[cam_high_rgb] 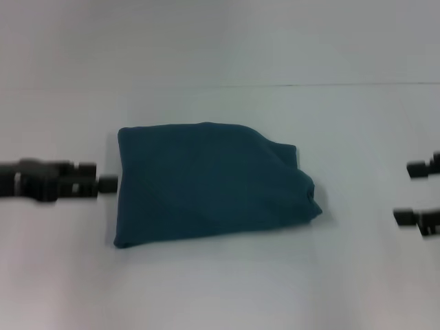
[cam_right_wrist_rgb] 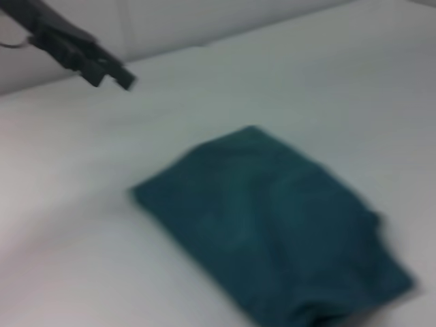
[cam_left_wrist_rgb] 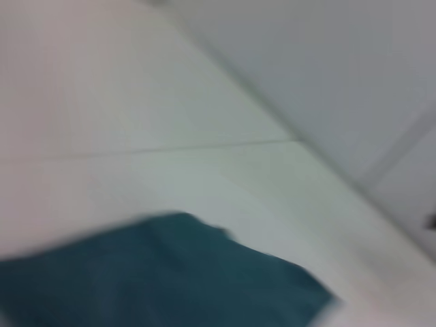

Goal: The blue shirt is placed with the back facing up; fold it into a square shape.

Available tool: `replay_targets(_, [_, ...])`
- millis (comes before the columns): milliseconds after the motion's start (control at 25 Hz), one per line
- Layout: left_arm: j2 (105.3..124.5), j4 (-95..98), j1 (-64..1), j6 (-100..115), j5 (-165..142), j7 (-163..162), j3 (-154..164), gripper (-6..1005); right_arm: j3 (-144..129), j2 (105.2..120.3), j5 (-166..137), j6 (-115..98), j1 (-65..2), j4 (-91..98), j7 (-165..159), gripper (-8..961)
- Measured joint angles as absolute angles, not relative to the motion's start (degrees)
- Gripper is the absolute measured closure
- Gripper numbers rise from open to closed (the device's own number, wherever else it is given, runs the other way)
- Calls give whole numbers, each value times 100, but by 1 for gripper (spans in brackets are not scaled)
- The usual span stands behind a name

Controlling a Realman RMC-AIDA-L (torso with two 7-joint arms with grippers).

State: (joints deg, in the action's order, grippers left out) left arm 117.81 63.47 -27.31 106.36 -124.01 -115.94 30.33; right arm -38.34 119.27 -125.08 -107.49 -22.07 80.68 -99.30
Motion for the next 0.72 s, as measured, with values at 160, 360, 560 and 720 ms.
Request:
replay_targets(160, [11809,6153,-2439,11221,-12479,-10835,2889,274,-3845,11963,-12523,-11079,-2064,7948,-9733,48])
replay_targets(360, [11862,5974,-2269,11261,-12600,-10318,2890,124,-3864,11958,-12575,-11095,-2047,7658,-9582,28])
replay_targets(560, [11865,5920,-2320,11202,-12867,-10245,2924,52,-3903,11970,-12641,-10928,-2059,7368,-9315,29])
replay_targets(720, [11846,5912,-2365,11170,-12913,-10237,2926,52,-3946,11983,-12720,-10672,-2114,7109,-9169,30])
